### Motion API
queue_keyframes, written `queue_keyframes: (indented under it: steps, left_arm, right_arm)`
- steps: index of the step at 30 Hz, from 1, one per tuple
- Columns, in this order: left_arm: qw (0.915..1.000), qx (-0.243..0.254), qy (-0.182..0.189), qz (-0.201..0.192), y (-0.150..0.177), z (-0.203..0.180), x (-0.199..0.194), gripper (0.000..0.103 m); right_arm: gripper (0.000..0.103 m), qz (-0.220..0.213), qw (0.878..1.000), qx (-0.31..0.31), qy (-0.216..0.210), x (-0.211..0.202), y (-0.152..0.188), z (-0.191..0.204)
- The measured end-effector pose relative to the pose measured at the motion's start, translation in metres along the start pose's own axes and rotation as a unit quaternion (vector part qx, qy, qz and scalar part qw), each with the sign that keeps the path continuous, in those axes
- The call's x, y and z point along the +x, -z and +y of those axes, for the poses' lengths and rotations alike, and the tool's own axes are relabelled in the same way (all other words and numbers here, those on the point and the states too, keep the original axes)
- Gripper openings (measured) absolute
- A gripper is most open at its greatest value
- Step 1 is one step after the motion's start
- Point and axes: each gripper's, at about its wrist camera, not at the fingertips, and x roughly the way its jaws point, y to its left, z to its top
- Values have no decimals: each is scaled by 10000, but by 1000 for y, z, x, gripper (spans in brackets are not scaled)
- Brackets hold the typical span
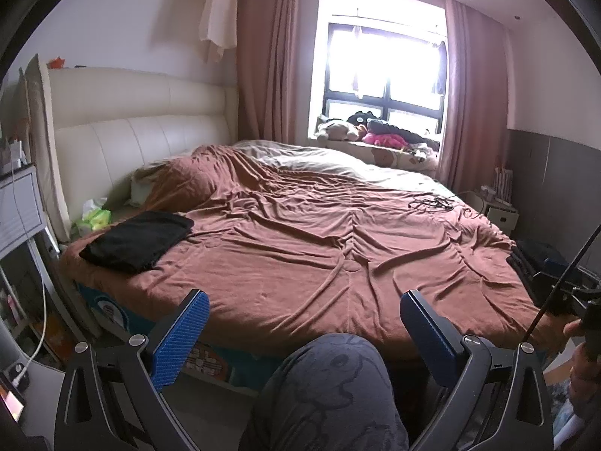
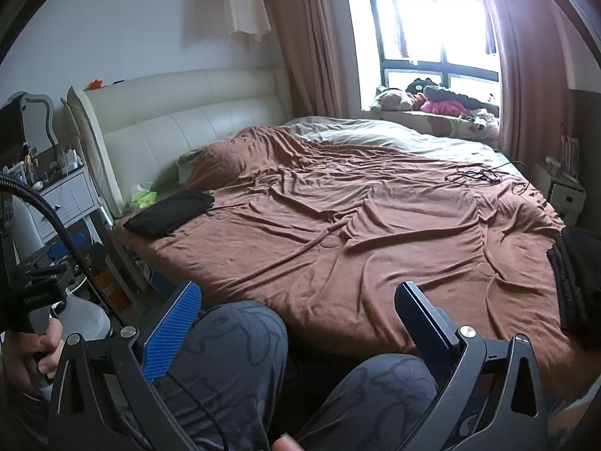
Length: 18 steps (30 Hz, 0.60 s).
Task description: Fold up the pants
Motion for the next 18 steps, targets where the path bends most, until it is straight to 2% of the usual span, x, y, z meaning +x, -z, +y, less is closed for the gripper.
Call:
queue_keyframes:
  steps: [18]
  left_arm:
    - [10000, -8, 7, 0, 0, 0, -1, 103]
  right_arm:
    - [103, 14, 10000, -11, 42, 1, -1, -1]
